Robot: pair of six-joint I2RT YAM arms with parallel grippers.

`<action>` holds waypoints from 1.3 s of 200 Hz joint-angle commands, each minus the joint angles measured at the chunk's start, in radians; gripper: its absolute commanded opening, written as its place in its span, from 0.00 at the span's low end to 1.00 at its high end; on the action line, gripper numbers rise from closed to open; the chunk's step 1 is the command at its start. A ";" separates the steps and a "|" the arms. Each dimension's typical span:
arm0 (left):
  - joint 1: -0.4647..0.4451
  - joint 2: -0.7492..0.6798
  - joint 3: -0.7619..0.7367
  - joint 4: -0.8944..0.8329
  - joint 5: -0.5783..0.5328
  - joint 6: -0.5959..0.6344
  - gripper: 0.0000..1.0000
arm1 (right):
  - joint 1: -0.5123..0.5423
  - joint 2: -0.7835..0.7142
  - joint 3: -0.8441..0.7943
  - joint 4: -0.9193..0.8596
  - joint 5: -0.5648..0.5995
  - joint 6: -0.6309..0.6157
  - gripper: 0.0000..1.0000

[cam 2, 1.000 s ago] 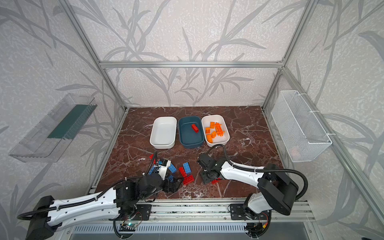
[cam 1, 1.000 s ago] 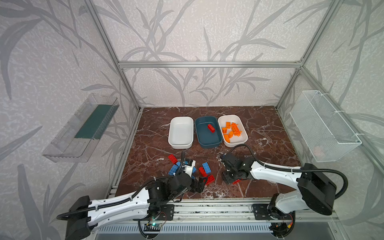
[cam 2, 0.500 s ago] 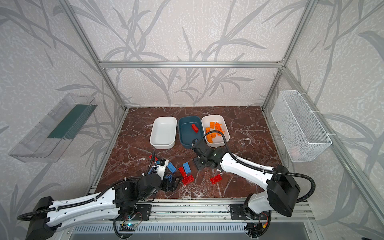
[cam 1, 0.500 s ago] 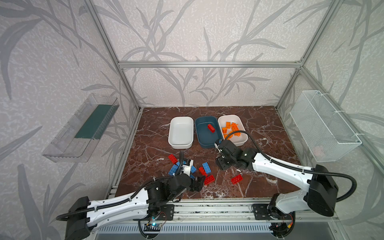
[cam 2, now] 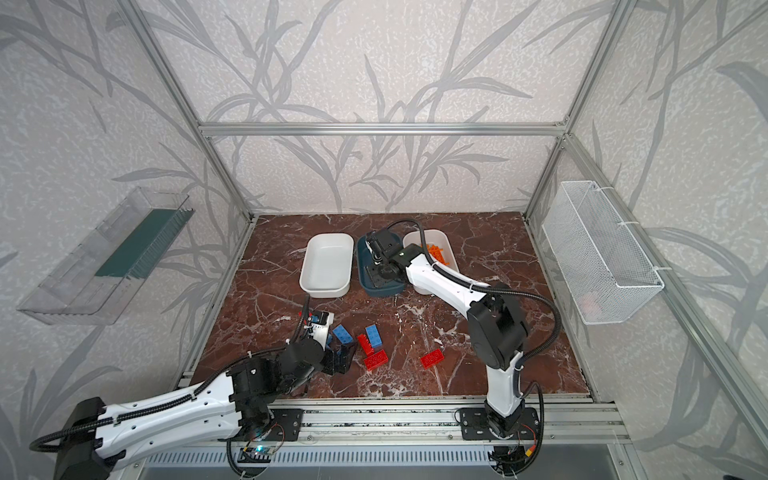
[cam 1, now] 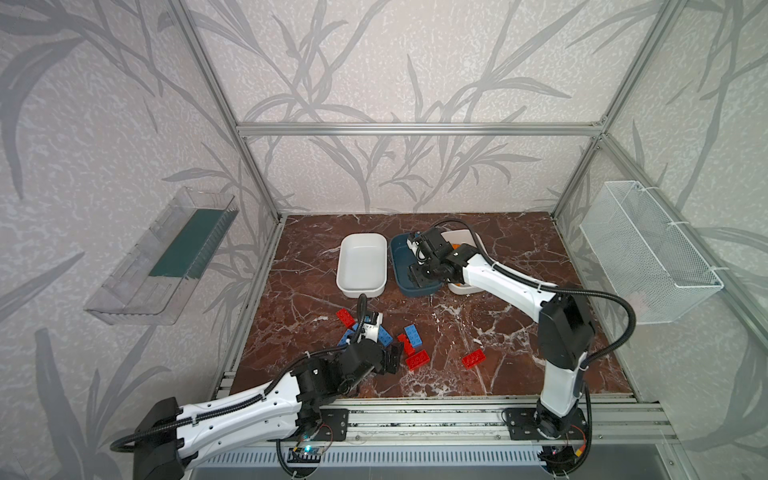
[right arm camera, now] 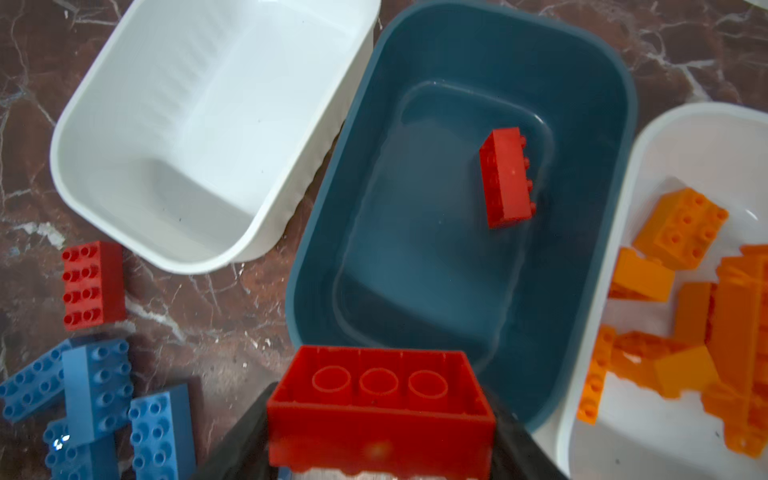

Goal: Sort the legos into containers by color
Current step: 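Carry the red brick into the teal tub and release it with the right gripper, then lower the right gripper onto another red brick near the robot and grasp it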

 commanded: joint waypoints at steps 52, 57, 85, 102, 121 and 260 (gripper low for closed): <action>0.147 0.083 0.076 0.004 0.107 0.079 0.99 | -0.076 0.379 0.455 -0.155 -0.059 -0.037 0.49; 0.150 0.090 0.079 0.003 0.110 0.079 0.99 | -0.079 0.398 0.483 -0.171 -0.066 -0.037 0.51; 0.157 0.117 0.091 -0.001 0.119 0.073 0.99 | -0.084 0.479 0.646 -0.297 -0.077 -0.042 0.70; 0.158 0.113 0.093 -0.005 0.123 0.063 0.99 | -0.083 0.472 0.668 -0.334 -0.079 -0.047 0.74; 0.158 0.093 0.093 -0.013 0.125 0.051 0.99 | -0.075 0.394 0.584 -0.301 -0.073 -0.053 0.76; 0.103 -0.132 -0.025 -0.013 0.279 -0.080 0.99 | 0.014 -0.444 -0.597 -0.025 -0.030 0.088 0.81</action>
